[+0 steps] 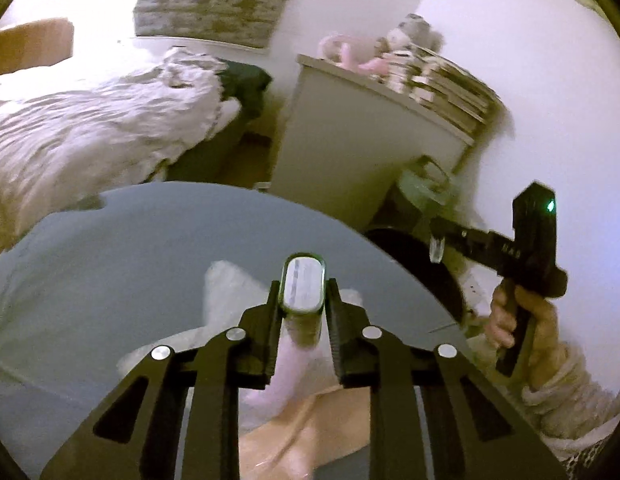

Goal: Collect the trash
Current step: 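Carry the gum pack and roll-on bottle over the black bin and open both grippers, then grasp the pink roller with the left gripper while the right grasps the brown paper bag, then carry the pink roller and paper bag over the black bin and open both grippers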

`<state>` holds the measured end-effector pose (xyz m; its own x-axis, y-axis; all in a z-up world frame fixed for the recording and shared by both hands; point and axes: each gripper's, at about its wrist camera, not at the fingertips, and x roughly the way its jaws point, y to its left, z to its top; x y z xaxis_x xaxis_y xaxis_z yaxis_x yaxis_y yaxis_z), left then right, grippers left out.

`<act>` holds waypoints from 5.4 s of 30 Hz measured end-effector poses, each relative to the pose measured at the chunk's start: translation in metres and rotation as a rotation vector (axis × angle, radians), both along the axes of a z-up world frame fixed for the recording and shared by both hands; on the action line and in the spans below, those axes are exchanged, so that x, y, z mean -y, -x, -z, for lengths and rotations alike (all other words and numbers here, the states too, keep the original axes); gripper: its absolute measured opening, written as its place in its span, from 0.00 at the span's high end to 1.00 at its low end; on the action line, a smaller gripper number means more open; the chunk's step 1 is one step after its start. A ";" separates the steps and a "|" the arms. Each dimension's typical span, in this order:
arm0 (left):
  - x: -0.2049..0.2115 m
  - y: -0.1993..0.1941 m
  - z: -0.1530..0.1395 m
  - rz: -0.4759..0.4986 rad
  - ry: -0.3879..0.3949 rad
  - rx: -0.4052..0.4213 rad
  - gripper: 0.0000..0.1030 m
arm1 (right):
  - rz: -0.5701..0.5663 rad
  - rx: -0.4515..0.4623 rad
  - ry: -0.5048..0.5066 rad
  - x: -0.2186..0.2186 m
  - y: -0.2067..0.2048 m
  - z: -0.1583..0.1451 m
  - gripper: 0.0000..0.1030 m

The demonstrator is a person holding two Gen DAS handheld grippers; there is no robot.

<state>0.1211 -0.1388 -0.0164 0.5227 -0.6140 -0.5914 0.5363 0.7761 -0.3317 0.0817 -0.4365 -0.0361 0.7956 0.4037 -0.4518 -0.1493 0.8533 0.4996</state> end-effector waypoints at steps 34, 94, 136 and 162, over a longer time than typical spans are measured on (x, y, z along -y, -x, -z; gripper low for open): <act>0.232 -0.042 0.029 0.274 -0.005 -0.056 0.80 | 0.366 -0.019 -0.116 0.137 0.032 0.067 0.58; -0.049 -0.005 0.034 -0.045 -0.071 -0.089 0.72 | -0.722 -0.005 0.564 -0.214 0.045 0.019 0.11; 0.230 -0.048 0.011 0.291 0.027 -0.020 0.72 | 0.381 0.126 -0.134 0.119 0.033 0.039 0.63; 0.266 -0.050 0.029 0.277 -0.042 -0.022 0.07 | 0.511 0.043 -0.185 0.142 0.032 0.066 0.24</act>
<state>0.1715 -0.4043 -0.0458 0.3249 -0.7064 -0.6289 0.7227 0.6143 -0.3166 0.0502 -0.5783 -0.1018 0.9275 0.0307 -0.3725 0.2377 0.7207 0.6512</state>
